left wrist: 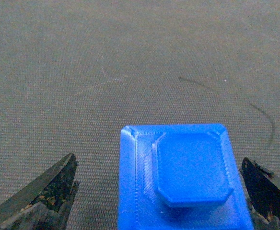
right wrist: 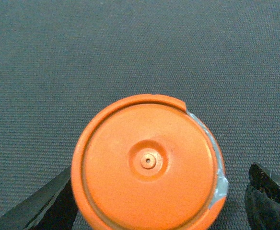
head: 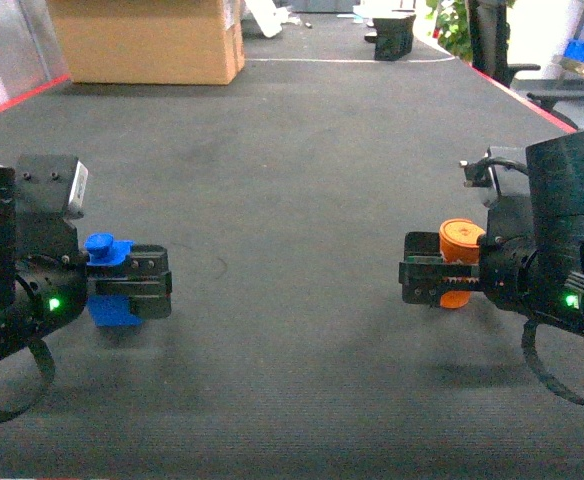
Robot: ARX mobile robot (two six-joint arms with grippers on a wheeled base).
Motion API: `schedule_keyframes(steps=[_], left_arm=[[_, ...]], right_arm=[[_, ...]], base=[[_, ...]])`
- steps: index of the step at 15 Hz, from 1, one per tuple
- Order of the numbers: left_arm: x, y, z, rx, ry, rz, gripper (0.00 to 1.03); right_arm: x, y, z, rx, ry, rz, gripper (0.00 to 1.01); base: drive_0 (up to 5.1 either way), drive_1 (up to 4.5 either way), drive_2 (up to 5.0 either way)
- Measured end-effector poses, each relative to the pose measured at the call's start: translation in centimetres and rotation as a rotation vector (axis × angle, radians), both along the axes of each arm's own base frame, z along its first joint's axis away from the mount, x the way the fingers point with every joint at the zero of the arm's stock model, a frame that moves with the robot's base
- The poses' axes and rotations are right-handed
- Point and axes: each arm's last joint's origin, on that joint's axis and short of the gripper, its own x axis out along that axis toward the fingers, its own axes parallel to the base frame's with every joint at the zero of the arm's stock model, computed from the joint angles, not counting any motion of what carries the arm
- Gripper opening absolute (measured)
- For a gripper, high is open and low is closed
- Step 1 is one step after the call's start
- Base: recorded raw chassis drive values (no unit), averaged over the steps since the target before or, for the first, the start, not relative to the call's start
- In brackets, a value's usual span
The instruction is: Sort blue parts and orange caps into right shelf containers
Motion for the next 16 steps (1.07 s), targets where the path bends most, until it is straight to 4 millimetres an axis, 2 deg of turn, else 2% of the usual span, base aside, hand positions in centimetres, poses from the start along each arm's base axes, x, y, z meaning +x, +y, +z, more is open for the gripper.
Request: schedule_keyframes(steps=[1, 2, 4, 9, 12, 16], left_arm=[[0.5, 0.2, -1.4, 0.005, 0.028, 0.009, 0.98], [1.3, 0.2, -1.4, -0.012, 0.017, 0.013, 0.98], [1.5, 0.2, -1.8, -0.025, 0.035, 0.018, 0.97], [1.5, 0.2, -1.9, -0.025, 0.036, 0.017, 0.62], [1.5, 0.2, -1.8, -0.028, 0.029, 0.016, 0.44], [1.6, 0.2, -1.7, -0.029, 0.014, 0.018, 0.43]], right_arm=[[0.5, -0.1, -0.7, 0.001, 0.013, -0.020, 0.98], [1.1, 0.1, -0.8, -0.003, 0.005, -0.036, 0.98], [1.2, 0.3, -0.9, -0.040, 0.013, -0.043, 0.83], [1.1, 0.3, -1.0, -0.066, 0.028, -0.028, 0.48], [1.1, 0.3, -1.0, -0.067, 0.035, -0.024, 0.46], [0.7, 0.2, -0.3, -0.054, 0.010, -0.022, 0.46]], base=[[0.0, 0.00, 0.0], [0.0, 0.00, 0.0], [0.0, 0.00, 0.0], [0.0, 0.00, 0.0], [0.0, 0.00, 0.0], [0.0, 0.00, 0.0]])
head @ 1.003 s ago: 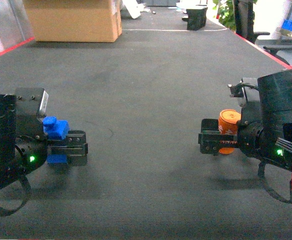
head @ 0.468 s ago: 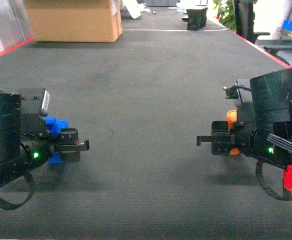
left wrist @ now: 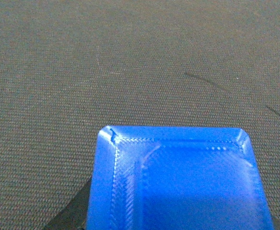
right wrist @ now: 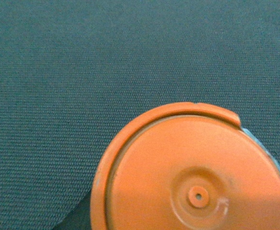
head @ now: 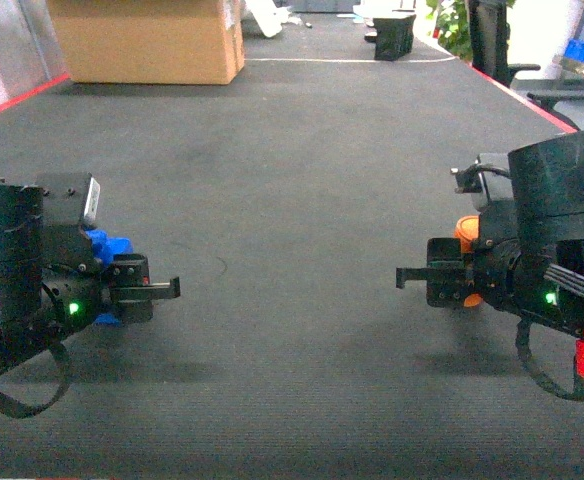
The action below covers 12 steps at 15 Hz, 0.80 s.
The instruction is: Sort blue parts and orange caps into right shelf containers
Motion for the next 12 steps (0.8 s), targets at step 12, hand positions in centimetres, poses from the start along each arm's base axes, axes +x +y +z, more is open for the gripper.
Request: schedule_keyframes(steps=[12], left_arm=[[-15.1, 2.0, 13.0, 0.032, -0.456, 0.179, 0.43]], right_arm=[[-18.1, -4.4, 13.6, 0.058, -0.407, -0.122, 0.46]], base=[[0.0, 0.00, 0.0]])
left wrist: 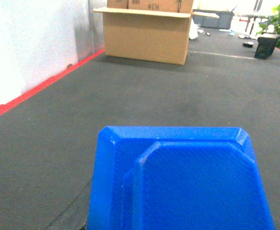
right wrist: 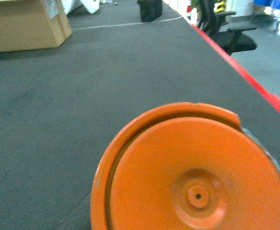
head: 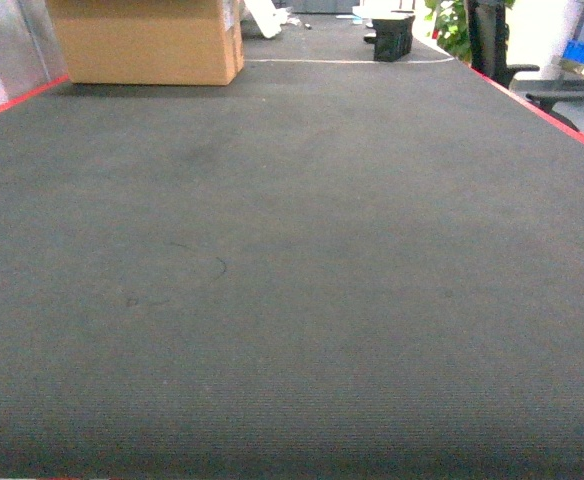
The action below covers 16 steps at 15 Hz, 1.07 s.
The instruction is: Sort blue parts and orange caps into right shelf containers
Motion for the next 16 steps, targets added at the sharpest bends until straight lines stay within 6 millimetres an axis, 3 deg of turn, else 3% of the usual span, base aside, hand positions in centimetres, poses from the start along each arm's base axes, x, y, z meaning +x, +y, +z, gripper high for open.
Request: schedule_keyframes(steps=[1, 2, 3, 4, 5, 10, 16], left_arm=[[-1.7, 0.1, 0.8, -0.007, -0.028, 0.008, 0.43], [-5.7, 0.7, 3.1, -0.036, -0.120, 0.035, 0.43], [-6.3, 0.5, 3.4, -0.031, -0.135, 0.034, 0.43], [-6.8, 1.4, 2.2, 0.026, 0.011, -0.142, 0.43], [-7.3, 1.8, 1.2, 0.025, 0.004, -0.203, 0.43], [-8.3, 3.7, -0.7, 0.025, 0.011, -0.182, 0.43], [-8.6, 3.6, -1.2, 0.025, 0.012, -0.202, 0.43]], right_arm=[[-1.9, -0.4, 0.8, 0.000, -0.034, -0.024, 0.46], [-6.1, -0.8, 2.8, 0.010, -0.164, -0.059, 0.46], [-6.3, -0.8, 2.8, -0.008, -0.175, -0.098, 0.46], [-6.7, -1.7, 1.6, -0.081, -0.123, 0.032, 0.46], [-7.1, -2.7, 0.1, -0.092, -0.125, 0.071, 0.46], [-8.1, -4.2, -2.3, -0.102, -0.125, 0.076, 0.46], [-8.3, -5.0, -2.9, -0.105, -0.123, 0.094, 0.46]], base=[[0.0, 0.00, 0.0], [0.0, 0.00, 0.0], [0.0, 0.00, 0.0], [0.0, 0.00, 0.0], [0.0, 0.00, 0.0], [0.0, 0.00, 0.0], [0.0, 0.00, 0.0]])
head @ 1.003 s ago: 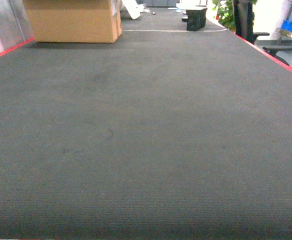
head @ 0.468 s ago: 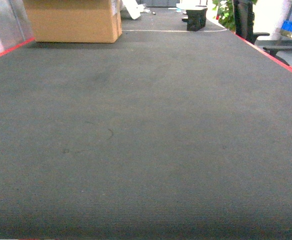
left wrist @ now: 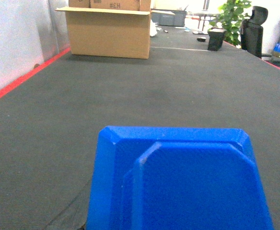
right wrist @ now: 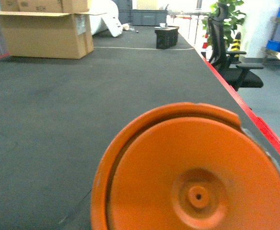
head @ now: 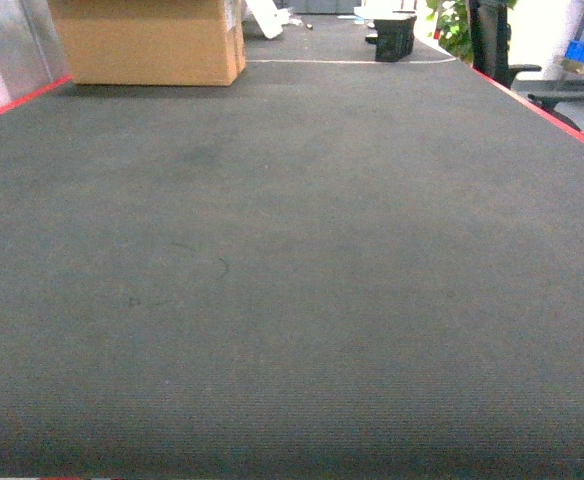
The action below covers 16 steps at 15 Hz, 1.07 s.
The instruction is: Sort blue parts and orange caps into right shelf containers
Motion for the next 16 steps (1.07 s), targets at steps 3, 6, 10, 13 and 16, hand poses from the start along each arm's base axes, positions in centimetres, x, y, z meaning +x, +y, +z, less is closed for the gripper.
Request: schedule_keyframes(steps=[3, 6, 10, 13, 16], left_arm=[[-0.1, 0.0, -0.2, 0.000, 0.004, -0.003, 0.43], [-0.3, 0.0, -0.4, 0.000, 0.004, -0.003, 0.43], [-0.7, 0.0, -1.4, 0.000, -0.003, -0.005, 0.43], [-1.8, 0.0, -1.6, 0.000, -0.005, -0.004, 0.42], [-1.8, 0.0, -1.6, 0.001, 0.003, -0.001, 0.42]], right_arm=[[-0.1, -0.5, -0.2, 0.000, -0.002, -0.042, 0.46], [-0.2, -0.4, -0.5, -0.001, 0.001, -0.020, 0.46], [-0.8, -0.4, -1.1, -0.001, 0.014, -0.014, 0.46], [-1.6, -0.4, -2.1, -0.001, -0.005, -0.016, 0.46], [-1.6, -0.4, -2.0, -0.001, -0.008, -0.014, 0.46]], base=[[0.0, 0.00, 0.0], [0.0, 0.00, 0.0], [0.0, 0.00, 0.0], [0.0, 0.00, 0.0], [0.0, 0.00, 0.0]])
